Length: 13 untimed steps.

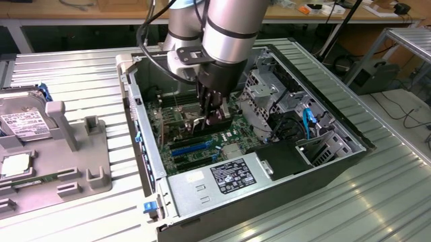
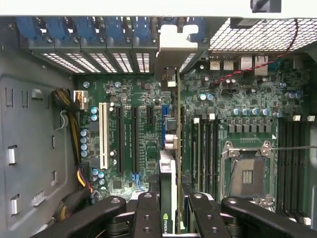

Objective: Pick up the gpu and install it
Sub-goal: 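Insert the gpu into the slot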

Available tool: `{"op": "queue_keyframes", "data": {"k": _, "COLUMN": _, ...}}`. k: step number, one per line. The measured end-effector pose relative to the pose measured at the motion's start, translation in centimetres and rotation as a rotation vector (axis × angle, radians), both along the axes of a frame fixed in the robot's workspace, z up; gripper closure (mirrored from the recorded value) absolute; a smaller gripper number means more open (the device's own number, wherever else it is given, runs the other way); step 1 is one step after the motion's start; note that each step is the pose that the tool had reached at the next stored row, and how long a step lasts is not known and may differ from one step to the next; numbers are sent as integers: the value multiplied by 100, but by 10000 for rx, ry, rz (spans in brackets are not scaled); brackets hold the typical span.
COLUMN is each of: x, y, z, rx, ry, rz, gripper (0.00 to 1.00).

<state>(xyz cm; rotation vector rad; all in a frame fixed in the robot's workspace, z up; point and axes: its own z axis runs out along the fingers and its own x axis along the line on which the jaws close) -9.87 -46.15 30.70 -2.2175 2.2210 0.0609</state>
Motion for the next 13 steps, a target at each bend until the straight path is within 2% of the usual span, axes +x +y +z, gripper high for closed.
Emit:
{"op": "queue_keyframes", "data": {"k": 5, "x": -11, "y": 0, "z": -71, "rx": 8, "ry": -2, "rz": 0, "gripper": 73}}
{"op": "queue_keyframes", "data": {"k": 7, "x": -26, "y": -1, "z": -142, "rx": 7, "ry": -1, "rz": 0, "gripper": 73}}
{"op": "queue_keyframes", "data": {"k": 13, "x": -137, "y": -1, "z": -258, "rx": 8, "ry": -19, "rz": 0, "gripper": 73}}
